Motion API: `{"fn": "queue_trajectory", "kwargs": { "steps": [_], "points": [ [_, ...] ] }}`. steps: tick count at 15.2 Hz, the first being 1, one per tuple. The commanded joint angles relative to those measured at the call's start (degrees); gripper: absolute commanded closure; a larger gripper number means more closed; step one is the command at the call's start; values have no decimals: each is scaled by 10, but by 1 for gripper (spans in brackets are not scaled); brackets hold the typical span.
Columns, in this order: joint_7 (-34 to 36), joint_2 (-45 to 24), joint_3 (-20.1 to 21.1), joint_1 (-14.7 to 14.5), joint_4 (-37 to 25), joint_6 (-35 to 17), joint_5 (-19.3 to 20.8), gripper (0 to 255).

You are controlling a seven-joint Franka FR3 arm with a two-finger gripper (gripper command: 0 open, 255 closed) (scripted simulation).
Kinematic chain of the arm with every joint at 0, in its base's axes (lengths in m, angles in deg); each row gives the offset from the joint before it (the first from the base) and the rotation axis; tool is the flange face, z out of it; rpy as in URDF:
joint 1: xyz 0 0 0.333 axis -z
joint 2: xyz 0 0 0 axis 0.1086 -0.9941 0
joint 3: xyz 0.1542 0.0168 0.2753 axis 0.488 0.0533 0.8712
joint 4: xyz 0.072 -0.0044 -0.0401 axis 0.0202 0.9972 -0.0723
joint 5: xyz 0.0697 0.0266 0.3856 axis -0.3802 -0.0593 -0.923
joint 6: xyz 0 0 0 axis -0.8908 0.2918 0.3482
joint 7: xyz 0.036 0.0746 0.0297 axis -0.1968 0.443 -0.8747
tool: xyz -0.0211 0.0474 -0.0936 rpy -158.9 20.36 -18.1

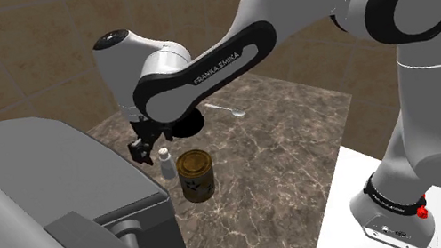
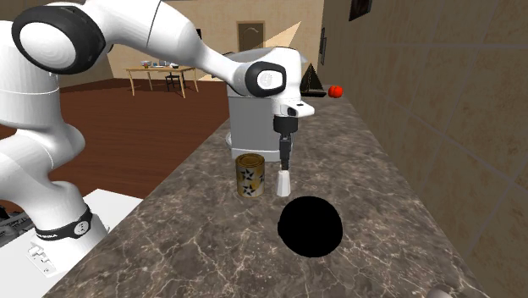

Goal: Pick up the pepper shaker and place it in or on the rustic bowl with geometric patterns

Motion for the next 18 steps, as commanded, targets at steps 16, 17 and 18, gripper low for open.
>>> {"fn": "queue_trajectory", "kwargs": {
  "steps": [16,17,18],
  "points": [
    [6,-15,-6,1,20,-35,10,255],
    [6,-15,-6,1,20,-35,10,255],
    [6,-15,-6,1,20,-35,10,255]
  ]
}}
